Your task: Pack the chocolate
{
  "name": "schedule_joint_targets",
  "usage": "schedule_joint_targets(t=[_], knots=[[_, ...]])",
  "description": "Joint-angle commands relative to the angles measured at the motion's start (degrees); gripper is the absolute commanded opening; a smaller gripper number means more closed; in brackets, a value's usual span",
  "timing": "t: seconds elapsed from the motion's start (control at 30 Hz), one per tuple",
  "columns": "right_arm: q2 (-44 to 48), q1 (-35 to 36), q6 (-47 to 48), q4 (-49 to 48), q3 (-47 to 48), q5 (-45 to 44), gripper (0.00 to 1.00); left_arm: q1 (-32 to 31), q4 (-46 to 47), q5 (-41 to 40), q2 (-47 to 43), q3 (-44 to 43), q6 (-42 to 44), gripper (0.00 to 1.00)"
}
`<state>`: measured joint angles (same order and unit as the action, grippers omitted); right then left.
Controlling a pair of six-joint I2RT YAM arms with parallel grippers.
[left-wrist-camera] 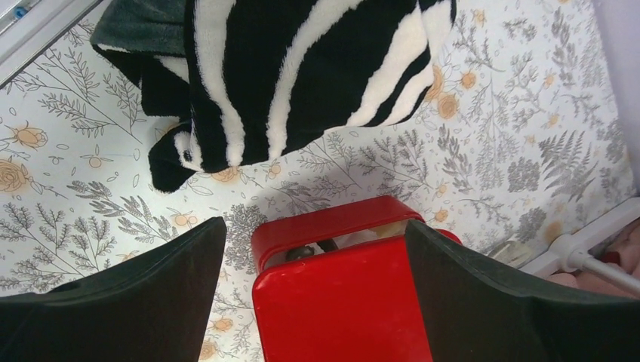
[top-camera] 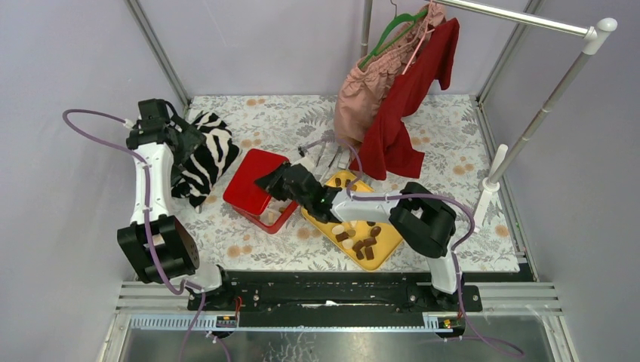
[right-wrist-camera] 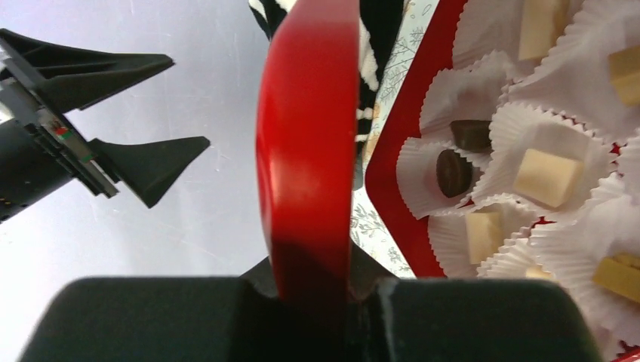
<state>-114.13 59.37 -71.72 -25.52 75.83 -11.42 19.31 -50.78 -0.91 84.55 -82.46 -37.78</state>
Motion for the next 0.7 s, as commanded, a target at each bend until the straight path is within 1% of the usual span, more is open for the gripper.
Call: schedule_joint_targets(t=[0.0,0.13,0.47,0.57,0.67], knots=[[-1.2,0.7,-7.0,-13.7,-3.0,-7.5,0.0,-2.3,4.1,0.6,-0.6,3.1,4.5,0.94],[-1.3,1.2,-8.9,-15.9,-5.8,-9.0,0.0,-5.6,5.0,0.4,-0.2,5.3,7.0,0.94],[-3.4,1.4,-11.0,-17.6,-7.5,-9.0,0.0,-8.0,7.6,3.9,2.7,10.1,9.1,0.93],[-3.4,1.4,-11.3,-22.8,-10.0,-8.8,0.0,-8.0,8.1,3.5,2.3,10.9,8.9,0.93],[-2.4,1.4,-9.0,-27.5,-11.8,-8.1,0.0,-8.0,8.4,3.4,1.4,11.1,8.4,0.93]])
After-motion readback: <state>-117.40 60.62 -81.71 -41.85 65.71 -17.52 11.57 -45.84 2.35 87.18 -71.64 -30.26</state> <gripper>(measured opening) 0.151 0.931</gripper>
